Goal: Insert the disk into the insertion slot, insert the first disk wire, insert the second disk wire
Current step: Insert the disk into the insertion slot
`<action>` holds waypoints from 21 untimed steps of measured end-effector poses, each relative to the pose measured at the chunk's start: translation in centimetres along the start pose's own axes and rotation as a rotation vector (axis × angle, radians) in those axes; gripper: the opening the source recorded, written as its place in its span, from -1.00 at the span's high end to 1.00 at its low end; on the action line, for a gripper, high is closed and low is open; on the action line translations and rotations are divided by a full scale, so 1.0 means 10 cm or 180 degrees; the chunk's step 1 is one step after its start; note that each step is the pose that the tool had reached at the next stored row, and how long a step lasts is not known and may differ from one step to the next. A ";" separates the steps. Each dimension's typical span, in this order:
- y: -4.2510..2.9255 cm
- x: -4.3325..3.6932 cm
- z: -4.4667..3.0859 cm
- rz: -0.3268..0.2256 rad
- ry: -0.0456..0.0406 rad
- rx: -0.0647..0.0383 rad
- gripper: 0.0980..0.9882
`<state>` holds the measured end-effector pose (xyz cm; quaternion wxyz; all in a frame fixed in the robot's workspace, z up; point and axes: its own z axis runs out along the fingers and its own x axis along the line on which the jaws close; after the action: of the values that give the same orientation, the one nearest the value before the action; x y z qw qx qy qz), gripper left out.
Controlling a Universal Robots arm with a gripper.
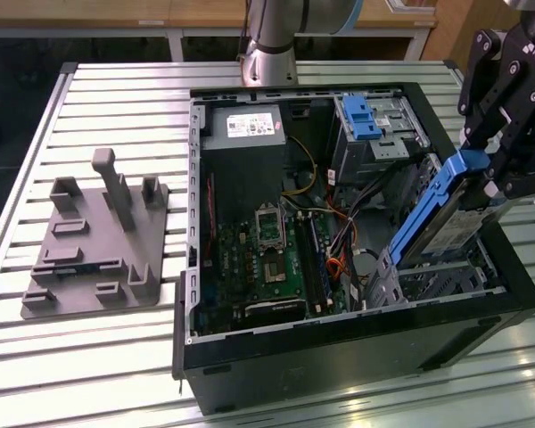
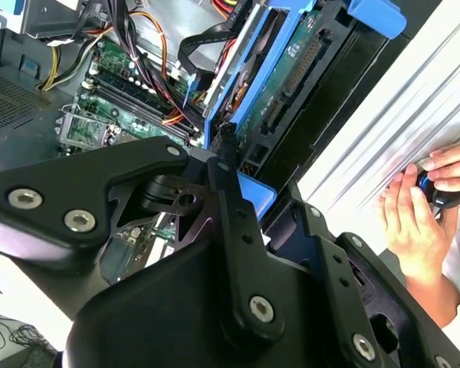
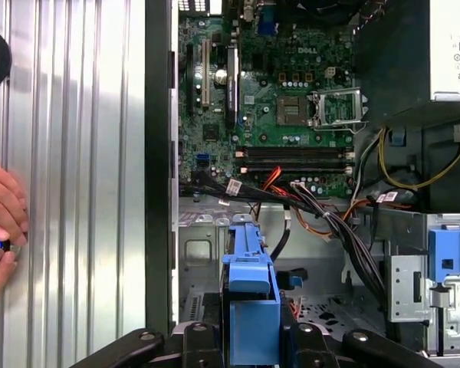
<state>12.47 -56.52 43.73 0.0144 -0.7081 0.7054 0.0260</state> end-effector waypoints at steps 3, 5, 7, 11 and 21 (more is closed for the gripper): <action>0.000 0.001 0.025 -0.0001 0.0000 0.0000 0.40; -0.001 0.002 0.042 -0.0001 0.0000 0.0000 0.40; -0.001 0.004 0.063 -0.0002 0.0000 0.0000 0.40; -0.002 0.006 0.112 -0.0005 0.0000 0.0000 0.40; -0.005 0.016 0.286 -0.0015 -0.0001 -0.0001 0.40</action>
<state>12.48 -56.52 40.87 0.0144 -0.7098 0.7038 0.0261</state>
